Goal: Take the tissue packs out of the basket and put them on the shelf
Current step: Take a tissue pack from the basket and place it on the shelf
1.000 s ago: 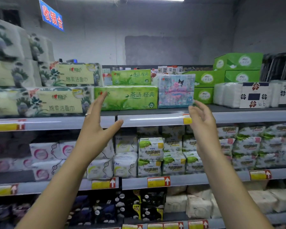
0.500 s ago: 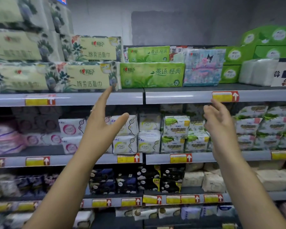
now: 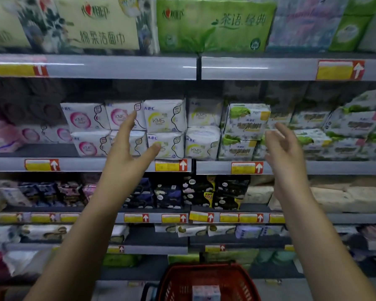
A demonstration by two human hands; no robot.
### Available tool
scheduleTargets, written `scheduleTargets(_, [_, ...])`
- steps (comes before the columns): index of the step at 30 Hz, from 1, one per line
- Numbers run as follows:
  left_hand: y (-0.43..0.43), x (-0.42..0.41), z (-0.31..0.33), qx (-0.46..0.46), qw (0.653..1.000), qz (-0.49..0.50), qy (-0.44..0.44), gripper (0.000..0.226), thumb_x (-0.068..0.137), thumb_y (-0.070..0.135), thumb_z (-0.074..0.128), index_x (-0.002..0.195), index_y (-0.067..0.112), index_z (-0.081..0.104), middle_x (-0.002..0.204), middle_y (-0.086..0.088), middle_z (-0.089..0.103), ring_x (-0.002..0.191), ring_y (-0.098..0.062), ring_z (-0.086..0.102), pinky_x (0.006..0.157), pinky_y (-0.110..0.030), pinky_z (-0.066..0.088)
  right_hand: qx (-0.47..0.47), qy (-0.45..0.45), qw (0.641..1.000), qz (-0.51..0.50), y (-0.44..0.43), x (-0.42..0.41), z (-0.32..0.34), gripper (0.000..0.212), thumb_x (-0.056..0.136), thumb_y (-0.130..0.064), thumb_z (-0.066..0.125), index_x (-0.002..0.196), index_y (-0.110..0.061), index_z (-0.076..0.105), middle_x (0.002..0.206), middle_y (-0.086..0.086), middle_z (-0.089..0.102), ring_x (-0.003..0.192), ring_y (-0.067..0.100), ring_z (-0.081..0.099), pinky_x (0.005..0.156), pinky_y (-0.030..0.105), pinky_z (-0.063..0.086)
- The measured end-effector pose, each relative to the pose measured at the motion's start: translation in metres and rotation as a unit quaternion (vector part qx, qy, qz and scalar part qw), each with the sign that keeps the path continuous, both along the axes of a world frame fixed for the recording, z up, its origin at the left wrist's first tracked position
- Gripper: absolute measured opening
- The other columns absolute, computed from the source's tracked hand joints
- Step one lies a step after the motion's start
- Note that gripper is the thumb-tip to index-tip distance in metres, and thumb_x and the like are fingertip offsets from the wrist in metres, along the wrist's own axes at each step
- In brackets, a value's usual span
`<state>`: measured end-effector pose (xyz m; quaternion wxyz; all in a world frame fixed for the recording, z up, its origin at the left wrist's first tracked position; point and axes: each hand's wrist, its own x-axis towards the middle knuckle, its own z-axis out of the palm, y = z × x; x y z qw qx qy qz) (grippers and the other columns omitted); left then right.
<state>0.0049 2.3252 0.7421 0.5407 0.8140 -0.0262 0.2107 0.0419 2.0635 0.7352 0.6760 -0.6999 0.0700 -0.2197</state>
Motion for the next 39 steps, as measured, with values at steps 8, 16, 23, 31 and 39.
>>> scheduleTargets(8, [0.003,0.007,-0.012,-0.002,1.000,0.026,0.004,0.067,0.091,0.031,0.059,0.147,0.041,0.024,0.153,0.020,0.027,0.134,0.006,0.022,0.108,-0.027,0.024,-0.012,0.024,1.000,-0.004,-0.002,0.013,-0.020,0.044,0.094,-0.041,0.051,0.137,-0.034,0.042,0.140,-0.007,0.044,0.125,0.013,0.046,0.104,0.036,0.038])
scheduleTargets(16, [0.000,0.024,-0.025,-0.015,0.999,0.008,0.031,0.066,0.091,0.033,0.059,0.145,0.046,0.023,0.154,0.019,0.024,0.138,0.001,0.021,0.109,-0.030,0.023,-0.019,0.033,0.999,0.027,0.012,0.022,-0.035,0.046,0.095,-0.034,0.052,0.139,-0.031,0.040,0.137,-0.009,0.046,0.118,0.006,0.047,0.098,0.029,0.037])
scheduleTargets(23, [-0.019,0.041,-0.033,-0.012,0.999,-0.006,0.040,0.066,0.093,0.028,0.058,0.145,0.045,0.022,0.155,0.018,0.023,0.135,0.002,0.021,0.104,-0.025,0.023,-0.071,0.018,0.996,0.056,0.015,0.033,-0.045,0.047,0.095,-0.033,0.053,0.139,-0.032,0.039,0.144,-0.009,0.041,0.111,-0.001,0.043,0.089,0.021,0.033])
scheduleTargets(31, [-0.036,0.052,-0.067,0.012,0.997,-0.013,0.080,0.066,0.093,0.021,0.058,0.148,0.034,0.025,0.156,0.010,0.025,0.142,-0.006,0.021,0.114,-0.034,0.024,-0.052,0.060,0.995,0.057,-0.008,0.037,-0.085,0.053,0.093,-0.033,0.056,0.142,-0.030,0.037,0.147,-0.009,0.038,0.125,0.009,0.042,0.092,0.027,0.035])
scheduleTargets(39, [-0.070,0.073,-0.112,0.053,0.990,-0.044,0.122,0.069,0.092,0.019,0.060,0.149,0.026,0.023,0.146,0.015,0.028,0.136,-0.001,0.021,0.107,-0.023,0.023,-0.047,0.116,0.991,0.056,-0.030,0.052,-0.142,0.057,0.091,-0.025,0.059,0.144,-0.023,0.037,0.148,-0.002,0.039,0.132,0.016,0.041,0.099,0.030,0.037])
